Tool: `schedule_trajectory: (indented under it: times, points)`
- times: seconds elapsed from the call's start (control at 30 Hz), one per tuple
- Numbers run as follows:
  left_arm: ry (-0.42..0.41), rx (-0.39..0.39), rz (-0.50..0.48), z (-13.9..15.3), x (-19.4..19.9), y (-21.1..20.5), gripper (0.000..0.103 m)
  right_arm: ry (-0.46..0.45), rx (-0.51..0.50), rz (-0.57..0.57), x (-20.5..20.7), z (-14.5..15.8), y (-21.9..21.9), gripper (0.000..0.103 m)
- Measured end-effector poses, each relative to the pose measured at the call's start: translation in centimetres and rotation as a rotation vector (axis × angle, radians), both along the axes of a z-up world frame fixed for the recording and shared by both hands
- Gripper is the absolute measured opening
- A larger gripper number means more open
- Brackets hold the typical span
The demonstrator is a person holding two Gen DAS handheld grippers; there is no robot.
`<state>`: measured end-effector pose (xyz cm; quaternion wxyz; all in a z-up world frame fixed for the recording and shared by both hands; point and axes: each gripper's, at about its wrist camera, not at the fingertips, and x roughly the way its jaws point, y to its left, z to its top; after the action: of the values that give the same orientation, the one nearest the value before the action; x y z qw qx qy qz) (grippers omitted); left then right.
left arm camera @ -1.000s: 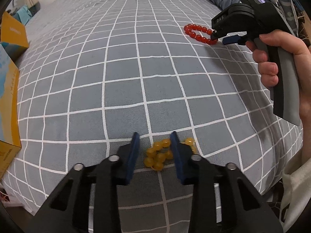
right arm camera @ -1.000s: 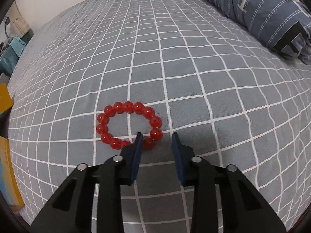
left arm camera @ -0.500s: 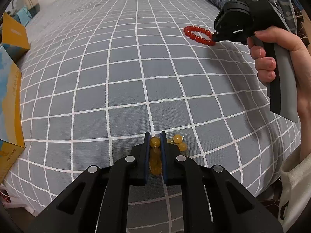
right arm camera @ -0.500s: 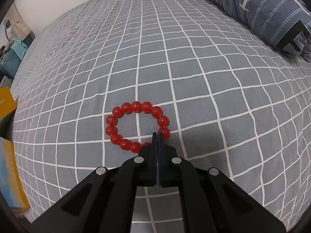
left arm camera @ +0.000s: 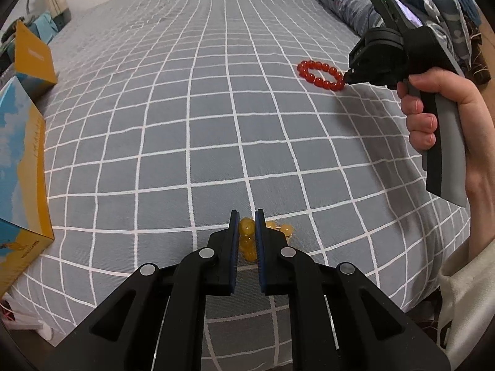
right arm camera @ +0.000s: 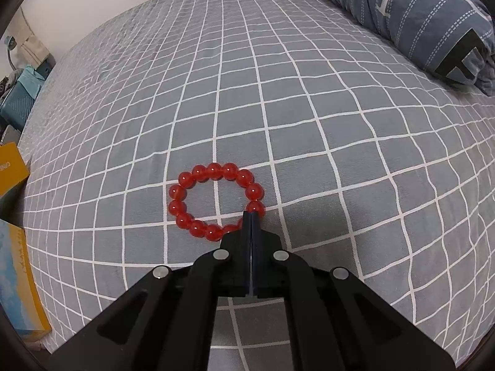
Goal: Organize jewelry
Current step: 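Grasp the yellow amber bead bracelet with the left tool while the right tool grasps the red bead bracelet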
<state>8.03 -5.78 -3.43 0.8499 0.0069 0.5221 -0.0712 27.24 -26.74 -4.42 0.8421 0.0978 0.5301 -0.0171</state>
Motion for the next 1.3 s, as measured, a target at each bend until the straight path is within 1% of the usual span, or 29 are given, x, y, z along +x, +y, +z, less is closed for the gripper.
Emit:
schedule_trajectory:
  times: [0.2, 0.27, 0.3, 0.37, 0.43, 0.47, 0.5, 0.57, 0.83, 0.87, 0.9, 1.03, 1.07, 1.3]
  points:
    - [-0.014, -0.009, 0.008, 0.7, 0.0, 0.3, 0.009, -0.026, 0.013, 0.013, -0.5, 1.2, 0.2, 0.000]
    - [-0.019, -0.011, 0.006, 0.9, 0.0, 0.4, 0.009, -0.032, 0.001, 0.010, -0.4, 1.3, 0.2, 0.000]
    - [-0.021, -0.009, 0.005, 0.9, -0.1, 0.3, 0.009, -0.029, -0.012, 0.005, -0.4, 1.2, 0.1, 0.003]
    - [-0.021, -0.009, 0.003, 0.9, -0.1, 0.1, 0.009, -0.019, -0.009, 0.004, -0.1, 1.0, 0.1, 0.004]
    - [-0.019, -0.007, 0.001, 0.7, -0.1, 0.0, 0.009, -0.007, -0.005, 0.002, 0.2, 0.4, 0.0, 0.014]
    - [-0.018, -0.008, 0.000, 0.7, -0.1, -0.1, 0.009, -0.008, -0.005, -0.003, 0.3, 0.3, -0.2, 0.023]
    - [-0.019, -0.009, -0.001, 0.8, -0.1, -0.1, 0.009, -0.015, -0.008, -0.014, 0.4, 0.1, -0.3, 0.027]
    - [-0.020, -0.008, -0.003, 0.8, -0.1, -0.2, 0.009, -0.021, 0.001, -0.020, 0.5, -0.3, -0.4, 0.030]
    - [-0.021, -0.007, -0.006, 0.8, -0.1, -0.1, 0.009, 0.017, -0.007, -0.037, 1.3, -2.0, 0.1, 0.030]
    - [-0.022, -0.007, -0.006, 0.8, -0.2, -0.1, 0.009, 0.020, -0.008, -0.042, 1.3, -2.1, 0.1, 0.026]
    - [-0.021, -0.008, -0.005, 0.8, -0.2, 0.0, 0.009, 0.023, -0.016, -0.047, 1.3, -2.1, 0.1, 0.017]
    - [-0.025, -0.010, -0.003, 0.9, -0.2, 0.2, 0.009, 0.030, -0.012, -0.050, 1.0, -2.1, 0.1, 0.016]
    - [-0.026, -0.010, -0.003, 1.0, -0.2, 0.2, 0.009, 0.031, -0.007, -0.050, 0.9, -2.0, 0.0, 0.013]
    - [-0.037, -0.021, 0.000, 1.5, -0.1, 0.6, 0.009, 0.018, 0.020, -0.048, 1.0, -1.0, 0.5, 0.013]
